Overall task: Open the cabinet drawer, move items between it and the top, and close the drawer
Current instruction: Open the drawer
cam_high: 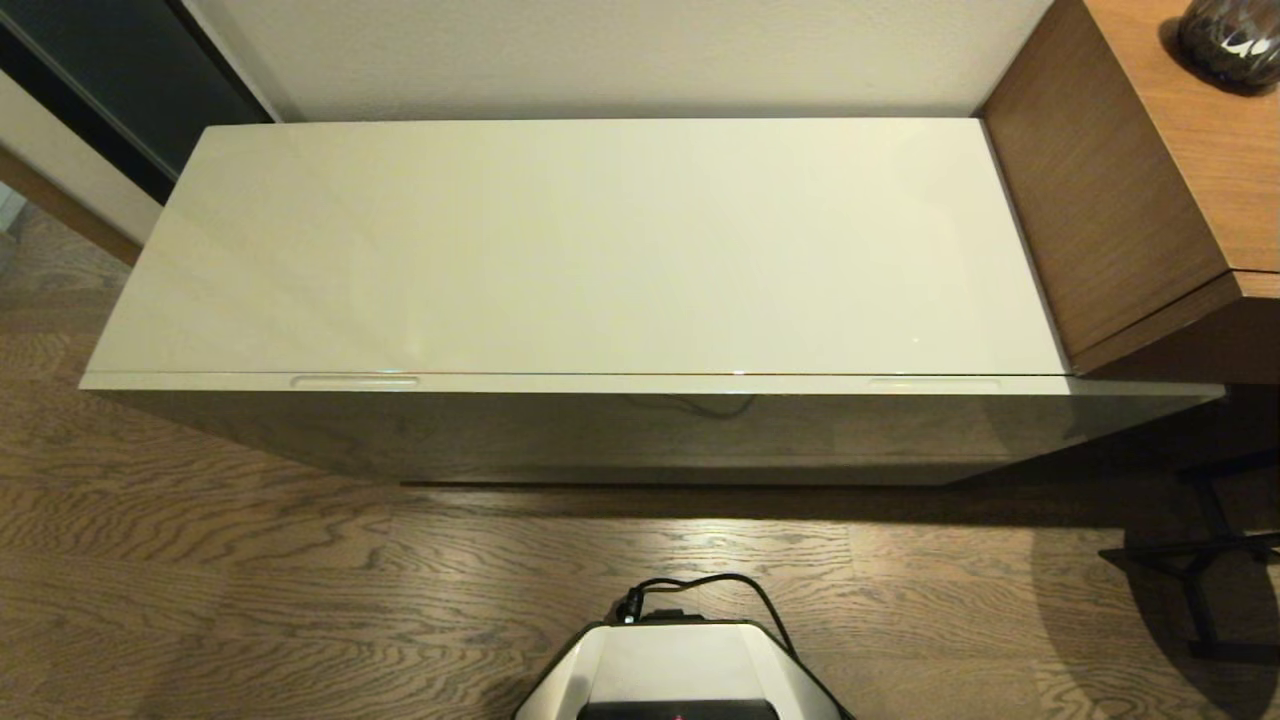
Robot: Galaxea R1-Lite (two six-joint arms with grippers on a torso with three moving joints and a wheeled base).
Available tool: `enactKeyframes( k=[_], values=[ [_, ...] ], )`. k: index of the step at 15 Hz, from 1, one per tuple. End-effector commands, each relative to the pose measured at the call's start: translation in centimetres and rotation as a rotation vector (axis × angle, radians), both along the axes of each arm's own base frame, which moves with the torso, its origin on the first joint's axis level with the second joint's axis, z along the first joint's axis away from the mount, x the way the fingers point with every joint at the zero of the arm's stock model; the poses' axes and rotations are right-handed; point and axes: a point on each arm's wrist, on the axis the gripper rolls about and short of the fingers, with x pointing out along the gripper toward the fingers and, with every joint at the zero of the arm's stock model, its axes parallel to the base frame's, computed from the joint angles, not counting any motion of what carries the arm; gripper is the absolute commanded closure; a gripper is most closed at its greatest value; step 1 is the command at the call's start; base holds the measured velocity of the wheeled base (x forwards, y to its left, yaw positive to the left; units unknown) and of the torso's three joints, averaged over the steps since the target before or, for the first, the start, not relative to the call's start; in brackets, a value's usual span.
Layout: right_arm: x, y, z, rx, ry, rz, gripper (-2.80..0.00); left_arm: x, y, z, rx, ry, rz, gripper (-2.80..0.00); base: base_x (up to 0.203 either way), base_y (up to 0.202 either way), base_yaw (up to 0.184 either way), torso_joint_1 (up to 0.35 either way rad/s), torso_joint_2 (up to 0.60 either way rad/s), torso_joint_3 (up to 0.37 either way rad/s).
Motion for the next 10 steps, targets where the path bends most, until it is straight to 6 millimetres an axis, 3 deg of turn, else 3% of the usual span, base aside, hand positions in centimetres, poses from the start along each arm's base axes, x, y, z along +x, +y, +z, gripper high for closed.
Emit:
enactKeyframes(
  k=[1,10],
  values=[
    [0.02,0.00,-0.04,-0.002,0.003,0.000,0.00,0.01,0.00,0.00,0.000,0.002,0.001,0.00,0.000,0.000,0.000,0.000,0.00,0.000],
    [0.01,0.00,0.05,-0.023,-0.003,-0.001,0.00,0.01,0.00,0.00,0.000,0.002,0.001,0.00,0.000,0.000,0.000,0.000,0.00,0.000]
  ],
)
